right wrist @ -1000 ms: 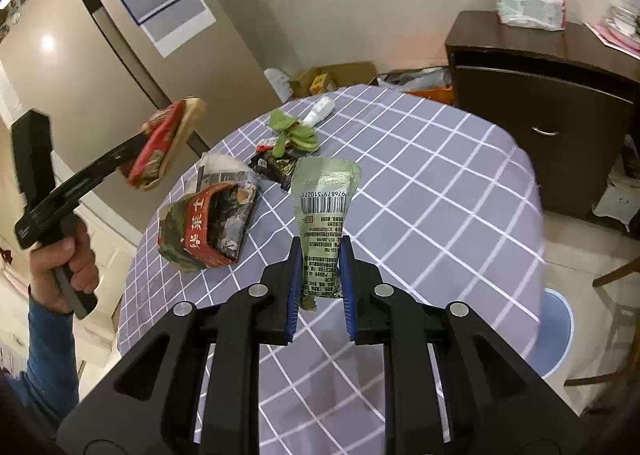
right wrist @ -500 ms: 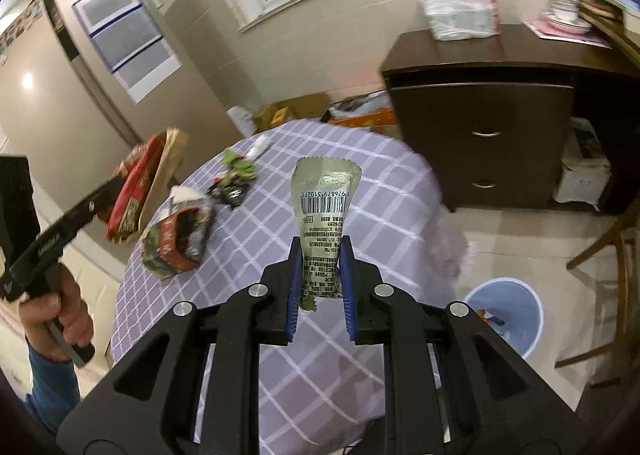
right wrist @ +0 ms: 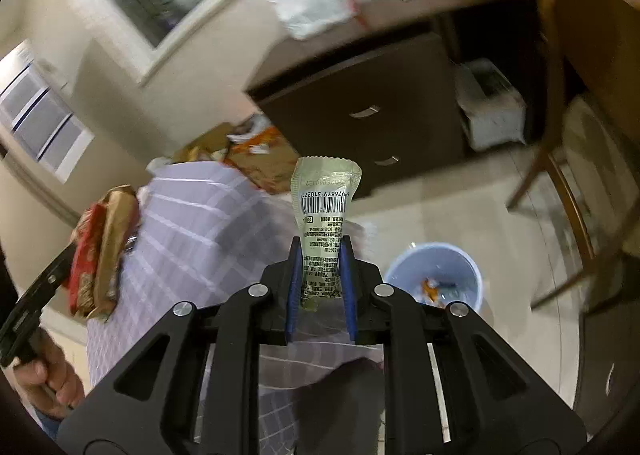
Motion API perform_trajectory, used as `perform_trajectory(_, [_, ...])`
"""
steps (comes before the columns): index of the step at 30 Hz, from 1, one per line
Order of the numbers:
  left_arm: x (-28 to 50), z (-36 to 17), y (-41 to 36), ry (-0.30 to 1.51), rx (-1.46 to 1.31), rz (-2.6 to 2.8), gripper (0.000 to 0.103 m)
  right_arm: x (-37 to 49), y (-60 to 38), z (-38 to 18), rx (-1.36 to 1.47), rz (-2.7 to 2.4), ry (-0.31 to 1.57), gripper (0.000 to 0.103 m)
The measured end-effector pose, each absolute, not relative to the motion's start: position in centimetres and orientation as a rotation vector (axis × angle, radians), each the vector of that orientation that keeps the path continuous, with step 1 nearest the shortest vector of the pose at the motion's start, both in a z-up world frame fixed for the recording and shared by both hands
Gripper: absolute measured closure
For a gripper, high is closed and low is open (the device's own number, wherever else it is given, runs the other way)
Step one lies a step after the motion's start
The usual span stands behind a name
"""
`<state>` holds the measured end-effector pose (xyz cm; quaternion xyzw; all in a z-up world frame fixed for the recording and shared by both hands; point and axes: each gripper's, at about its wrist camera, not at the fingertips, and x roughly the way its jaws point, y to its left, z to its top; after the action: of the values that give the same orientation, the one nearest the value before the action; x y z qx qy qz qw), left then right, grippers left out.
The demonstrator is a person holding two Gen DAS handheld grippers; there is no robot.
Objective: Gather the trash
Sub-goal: 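Carry both items over the blue bin and open both tools to drop them, then bring both empty tools back over the table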
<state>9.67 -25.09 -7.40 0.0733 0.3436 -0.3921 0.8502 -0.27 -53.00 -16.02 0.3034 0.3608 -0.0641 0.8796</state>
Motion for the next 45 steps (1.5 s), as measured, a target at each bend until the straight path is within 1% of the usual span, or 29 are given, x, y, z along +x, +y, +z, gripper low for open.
perform_trajectory(7, [10.3, -10.8, -32.7, 0.835, 0.235, -0.865, 0.084, 0.3, -57.0, -21.7, 0.747, -0.189, 0.832, 0.085])
perform_trajectory(11, [11.2, -13.9, -37.2, 0.923, 0.300, -0.859, 0.084, 1.4, -58.6, -25.4, 0.806, -0.206, 0.887, 0.085])
perform_trajectory(17, [12.7, -18.3, -42.4, 1.035, 0.384, -0.836, 0.084, 2.9, -60.3, -29.2, 0.875, -0.207, 0.930, 0.084])
perform_trajectory(18, [13.2, -19.2, -43.4, 1.064, 0.401, -0.829, 0.083, 3.1, -60.7, -29.9, 0.893, -0.207, 0.932, 0.082])
perform_trajectory(20, [13.9, -20.5, -45.1, 1.115, 0.426, -0.817, 0.079, 3.3, -61.4, -30.9, 0.938, -0.213, 0.929, 0.082])
perform_trajectory(21, [14.3, -21.1, -45.7, 1.139, 0.427, -0.819, 0.063, 3.3, -61.6, -31.4, 0.961, -0.210, 0.933, 0.070])
perform_trajectory(22, [14.4, -21.3, -46.0, 1.151, 0.426, -0.816, 0.049, 3.2, -61.9, -31.9, 0.977, -0.215, 0.938, 0.037])
perform_trajectory(23, [14.7, -21.6, -46.3, 1.156, 0.431, -0.799, 0.021, 2.9, -62.1, -32.2, 0.982, -0.236, 0.940, 0.027])
perform_trajectory(24, [14.9, -21.6, -46.4, 1.136, 0.443, -0.773, 0.013, 2.5, -62.2, -32.3, 0.983, -0.244, 0.929, 0.025])
perform_trajectory(26, [15.1, -21.3, -46.3, 1.106, 0.443, -0.762, 0.013, 1.8, -62.5, -32.6, 1.000, -0.240, 0.927, 0.022])
perform_trajectory(28, [15.4, -21.0, -46.0, 1.114, 0.416, -0.764, 0.013, 1.1, -62.7, -32.7, 0.999, -0.262, 0.928, 0.010])
perform_trajectory(32, [14.9, -19.7, -44.8, 1.073, 0.373, -0.760, 0.013, -0.2, -62.7, -32.0, 0.980, -0.322, 0.930, 0.007])
perform_trajectory(36, [13.7, -17.9, -43.2, 1.018, 0.352, -0.766, 0.013, -1.3, -62.3, -30.1, 0.938, -0.357, 0.905, 0.006])
perform_trajectory(43, [11.7, -14.3, -39.7, 0.946, 0.281, -0.789, 0.013, -1.8, -59.1, -23.9, 0.818, -0.357, 0.832, 0.006])
perform_trajectory(45, [11.1, -12.7, -38.0, 0.909, 0.257, -0.792, 0.011, -1.8, -58.0, -21.9, 0.783, -0.342, 0.810, 0.006])
